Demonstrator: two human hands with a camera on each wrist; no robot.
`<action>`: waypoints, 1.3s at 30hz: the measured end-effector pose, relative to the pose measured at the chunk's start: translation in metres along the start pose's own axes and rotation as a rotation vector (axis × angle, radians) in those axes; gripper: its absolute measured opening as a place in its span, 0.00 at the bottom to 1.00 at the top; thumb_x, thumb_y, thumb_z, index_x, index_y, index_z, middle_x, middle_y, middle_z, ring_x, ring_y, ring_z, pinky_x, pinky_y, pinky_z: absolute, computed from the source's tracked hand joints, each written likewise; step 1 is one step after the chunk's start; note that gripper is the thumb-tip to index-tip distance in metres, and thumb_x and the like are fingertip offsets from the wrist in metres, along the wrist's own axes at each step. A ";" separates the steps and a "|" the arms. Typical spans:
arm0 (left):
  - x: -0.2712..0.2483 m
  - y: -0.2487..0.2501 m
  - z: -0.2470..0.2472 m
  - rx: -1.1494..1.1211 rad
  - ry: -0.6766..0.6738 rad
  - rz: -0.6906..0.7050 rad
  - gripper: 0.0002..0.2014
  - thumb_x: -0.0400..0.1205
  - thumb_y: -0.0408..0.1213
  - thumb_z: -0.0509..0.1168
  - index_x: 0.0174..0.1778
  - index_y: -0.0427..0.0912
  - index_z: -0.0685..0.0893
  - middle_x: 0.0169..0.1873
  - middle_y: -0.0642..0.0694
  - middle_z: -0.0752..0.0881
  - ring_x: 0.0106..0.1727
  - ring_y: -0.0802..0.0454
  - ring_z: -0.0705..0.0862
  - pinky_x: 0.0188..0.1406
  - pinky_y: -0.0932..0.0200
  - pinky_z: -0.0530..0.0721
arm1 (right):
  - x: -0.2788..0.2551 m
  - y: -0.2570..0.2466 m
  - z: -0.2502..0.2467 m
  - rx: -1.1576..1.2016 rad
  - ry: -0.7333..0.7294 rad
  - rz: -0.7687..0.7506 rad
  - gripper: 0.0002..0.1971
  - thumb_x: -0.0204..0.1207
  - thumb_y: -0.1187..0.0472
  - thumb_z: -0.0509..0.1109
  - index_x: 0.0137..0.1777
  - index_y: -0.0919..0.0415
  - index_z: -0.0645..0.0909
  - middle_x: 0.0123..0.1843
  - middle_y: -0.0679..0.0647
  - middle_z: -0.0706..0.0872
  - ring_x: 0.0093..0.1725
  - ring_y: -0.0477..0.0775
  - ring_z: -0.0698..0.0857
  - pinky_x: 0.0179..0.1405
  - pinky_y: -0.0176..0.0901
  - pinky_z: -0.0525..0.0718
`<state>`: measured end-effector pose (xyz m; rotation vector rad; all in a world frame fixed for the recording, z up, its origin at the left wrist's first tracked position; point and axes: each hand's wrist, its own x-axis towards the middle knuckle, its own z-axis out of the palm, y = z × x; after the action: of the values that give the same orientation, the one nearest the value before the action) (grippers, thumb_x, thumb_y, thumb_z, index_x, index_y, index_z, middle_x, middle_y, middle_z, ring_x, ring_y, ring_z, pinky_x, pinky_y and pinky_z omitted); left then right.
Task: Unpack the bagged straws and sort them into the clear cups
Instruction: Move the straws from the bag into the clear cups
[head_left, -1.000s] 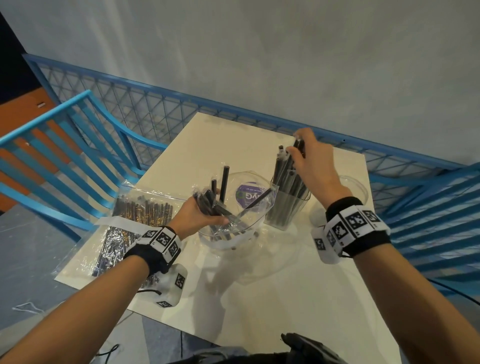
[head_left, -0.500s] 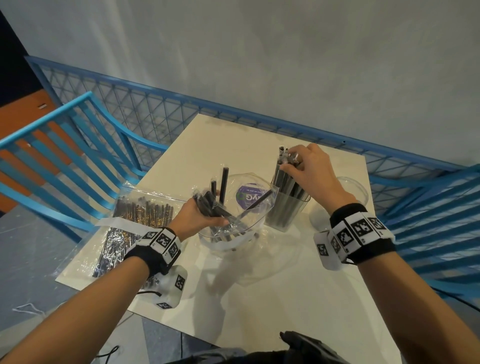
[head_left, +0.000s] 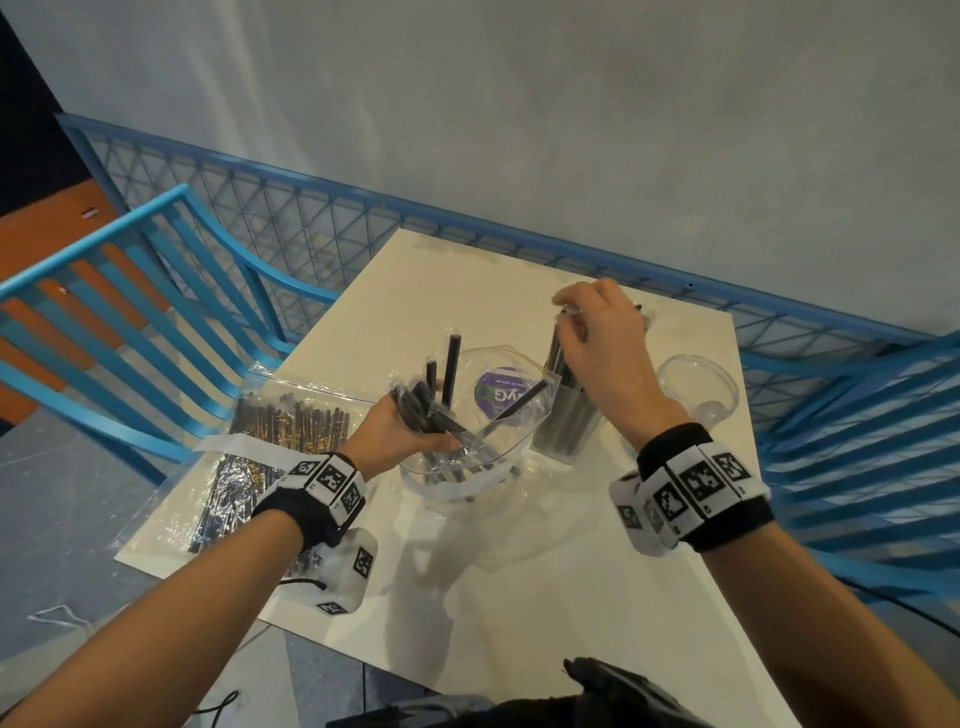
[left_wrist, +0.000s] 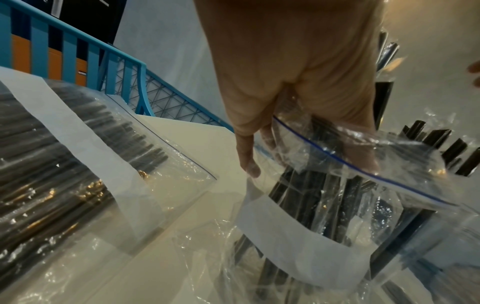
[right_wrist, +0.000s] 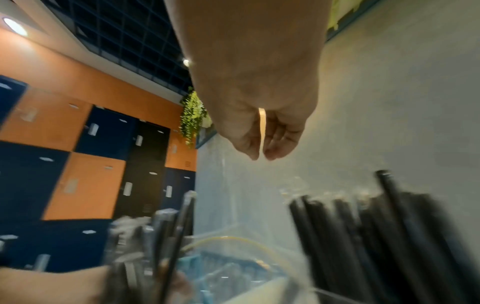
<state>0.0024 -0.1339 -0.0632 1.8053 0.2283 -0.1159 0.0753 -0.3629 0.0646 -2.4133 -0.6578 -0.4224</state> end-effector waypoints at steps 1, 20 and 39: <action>0.000 0.001 0.000 -0.005 -0.001 0.001 0.21 0.66 0.32 0.83 0.54 0.36 0.88 0.47 0.43 0.93 0.53 0.47 0.91 0.62 0.45 0.86 | -0.004 -0.010 0.004 0.053 -0.065 -0.010 0.10 0.83 0.65 0.64 0.62 0.60 0.81 0.55 0.51 0.80 0.48 0.42 0.78 0.48 0.23 0.74; -0.005 0.008 0.002 -0.058 -0.061 0.057 0.33 0.65 0.29 0.83 0.65 0.47 0.81 0.52 0.41 0.91 0.56 0.48 0.90 0.61 0.52 0.86 | -0.004 -0.026 0.033 0.425 -0.320 0.093 0.07 0.79 0.55 0.71 0.52 0.56 0.80 0.44 0.42 0.84 0.43 0.35 0.83 0.39 0.20 0.80; -0.004 -0.001 0.002 -0.101 -0.048 0.048 0.33 0.65 0.28 0.83 0.66 0.46 0.82 0.54 0.39 0.91 0.58 0.44 0.89 0.63 0.46 0.86 | 0.035 0.012 -0.115 0.320 0.355 0.086 0.18 0.79 0.48 0.70 0.55 0.64 0.81 0.45 0.56 0.88 0.30 0.45 0.87 0.28 0.32 0.83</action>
<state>-0.0017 -0.1357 -0.0635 1.7043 0.1544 -0.1114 0.0949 -0.4303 0.1634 -1.9904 -0.4250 -0.6381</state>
